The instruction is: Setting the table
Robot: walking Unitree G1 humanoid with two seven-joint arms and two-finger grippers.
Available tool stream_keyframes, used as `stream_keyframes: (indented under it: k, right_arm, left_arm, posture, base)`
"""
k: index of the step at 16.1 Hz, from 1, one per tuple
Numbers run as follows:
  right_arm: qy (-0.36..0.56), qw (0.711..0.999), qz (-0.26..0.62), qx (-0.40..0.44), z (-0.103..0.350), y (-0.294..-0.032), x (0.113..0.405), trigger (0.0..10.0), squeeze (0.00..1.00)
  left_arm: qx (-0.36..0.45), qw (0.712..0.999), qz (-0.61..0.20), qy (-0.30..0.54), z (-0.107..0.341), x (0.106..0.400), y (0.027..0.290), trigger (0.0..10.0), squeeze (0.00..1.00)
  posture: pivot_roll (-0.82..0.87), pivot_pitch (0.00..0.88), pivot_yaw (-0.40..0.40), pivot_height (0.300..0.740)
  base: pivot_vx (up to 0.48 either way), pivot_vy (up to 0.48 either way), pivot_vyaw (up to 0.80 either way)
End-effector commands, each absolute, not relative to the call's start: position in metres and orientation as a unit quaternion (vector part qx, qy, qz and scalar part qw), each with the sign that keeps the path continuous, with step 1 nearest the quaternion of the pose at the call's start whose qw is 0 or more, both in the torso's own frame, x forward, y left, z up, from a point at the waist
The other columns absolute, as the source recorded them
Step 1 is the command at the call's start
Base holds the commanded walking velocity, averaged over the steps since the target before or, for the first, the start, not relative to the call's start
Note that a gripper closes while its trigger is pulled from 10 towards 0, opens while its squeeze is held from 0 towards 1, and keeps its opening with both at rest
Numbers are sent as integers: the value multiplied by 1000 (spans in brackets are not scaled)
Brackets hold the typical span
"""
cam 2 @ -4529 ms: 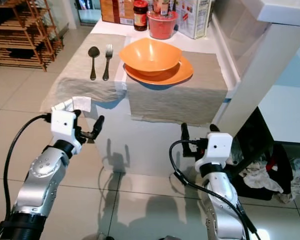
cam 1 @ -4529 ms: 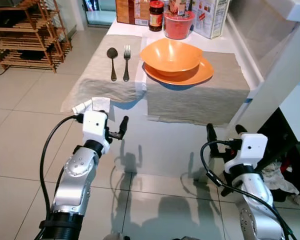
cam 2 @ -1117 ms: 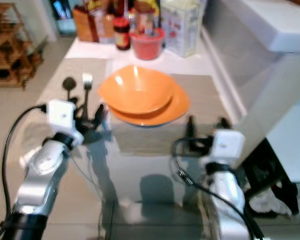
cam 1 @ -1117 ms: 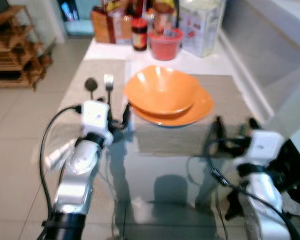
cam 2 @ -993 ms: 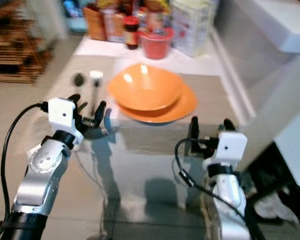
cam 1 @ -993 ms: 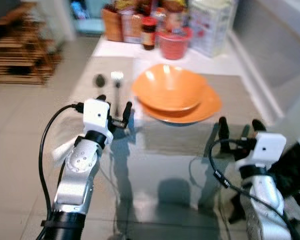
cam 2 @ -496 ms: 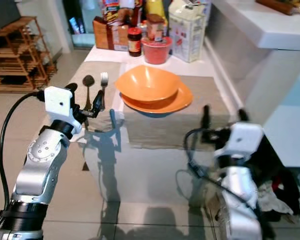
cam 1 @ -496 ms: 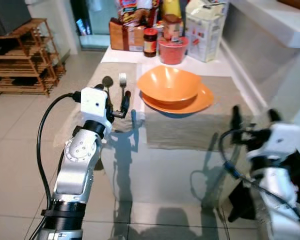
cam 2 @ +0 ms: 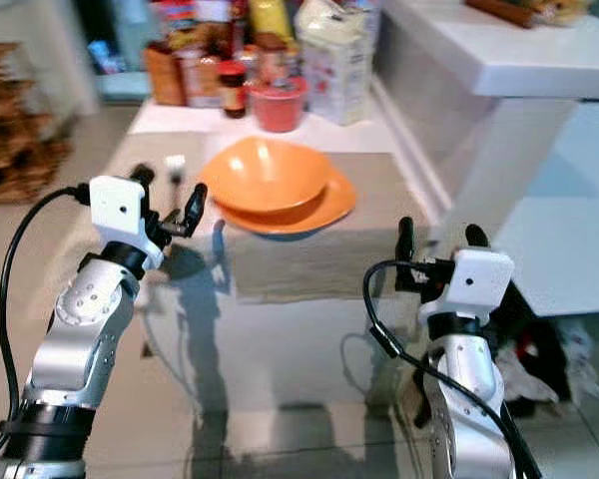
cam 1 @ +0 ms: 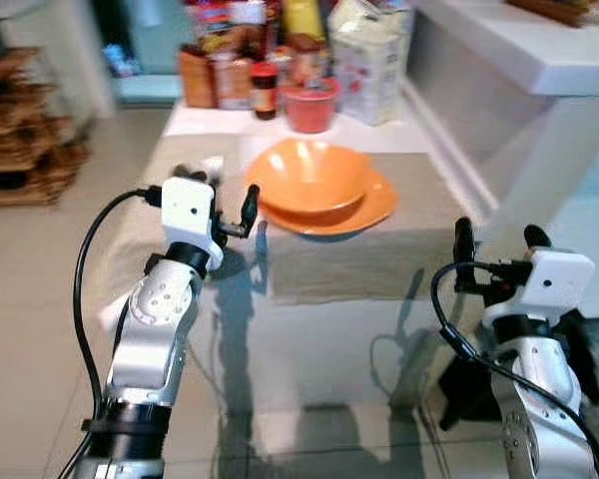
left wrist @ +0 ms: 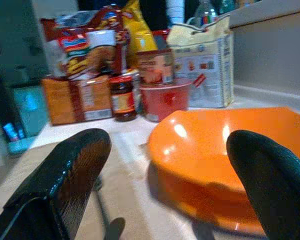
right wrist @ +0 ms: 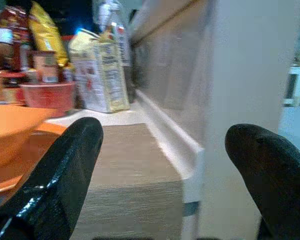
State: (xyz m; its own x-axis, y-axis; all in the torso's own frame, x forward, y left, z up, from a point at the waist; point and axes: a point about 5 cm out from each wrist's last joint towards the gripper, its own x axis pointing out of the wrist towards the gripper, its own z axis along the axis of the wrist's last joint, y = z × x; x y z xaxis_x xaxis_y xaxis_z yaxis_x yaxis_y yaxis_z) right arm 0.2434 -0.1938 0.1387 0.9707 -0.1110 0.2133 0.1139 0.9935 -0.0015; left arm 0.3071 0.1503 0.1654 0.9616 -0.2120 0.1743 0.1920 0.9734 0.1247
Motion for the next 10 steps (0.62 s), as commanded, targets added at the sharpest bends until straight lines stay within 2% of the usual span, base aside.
stream_keyframes:
  k: [1,4,6,7,10]
  right_arm:
    - [-110,992,-56,-12,141,-195,246,10000,0]
    - [-113,992,-53,-12,142,-192,248,10000,0]
    - [-110,992,-54,-10,142,-191,248,10000,0]
    - [-110,992,-53,-11,141,-190,248,10000,0]
    - [-103,994,-46,-10,138,-188,246,10000,0]
  left_arm:
    - [54,988,-94,-108,172,310,150,10000,0]
    - [52,988,-93,-111,174,309,149,10000,0]
    - [52,987,-100,-117,176,307,146,10000,0]
    - [58,985,-101,-124,178,306,145,10000,0]
    - [50,987,-97,-119,178,303,143,10000,0]
  posture:
    - [22,0,24,740]
    - [24,0,23,740]
    - [26,0,22,740]
    - [29,0,22,740]
    - [32,0,19,740]
  base:
    - [428,0,0]
    - [430,0,0]
    - [428,0,-800]
    - [428,0,0]
    - [0,0,0]
